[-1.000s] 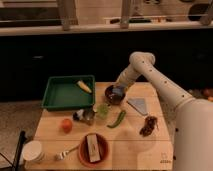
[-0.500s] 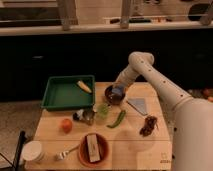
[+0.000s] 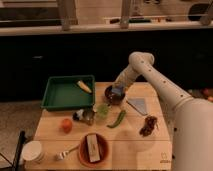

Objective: Place sponge in purple bowl

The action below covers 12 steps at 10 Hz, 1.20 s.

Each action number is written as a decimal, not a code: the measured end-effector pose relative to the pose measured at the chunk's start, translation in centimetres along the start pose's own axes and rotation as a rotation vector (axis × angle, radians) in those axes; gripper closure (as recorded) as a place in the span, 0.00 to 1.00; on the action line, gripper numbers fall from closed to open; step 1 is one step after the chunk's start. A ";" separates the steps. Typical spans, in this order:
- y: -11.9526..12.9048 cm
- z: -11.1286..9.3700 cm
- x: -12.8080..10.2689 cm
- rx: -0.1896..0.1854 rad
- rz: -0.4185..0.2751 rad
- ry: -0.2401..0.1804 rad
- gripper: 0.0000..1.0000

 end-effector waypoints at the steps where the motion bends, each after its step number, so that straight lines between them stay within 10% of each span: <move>1: -0.2 0.0 0.0 0.004 -0.004 0.001 0.20; 12: 0.0 -0.4 0.3 0.010 -0.019 0.012 0.20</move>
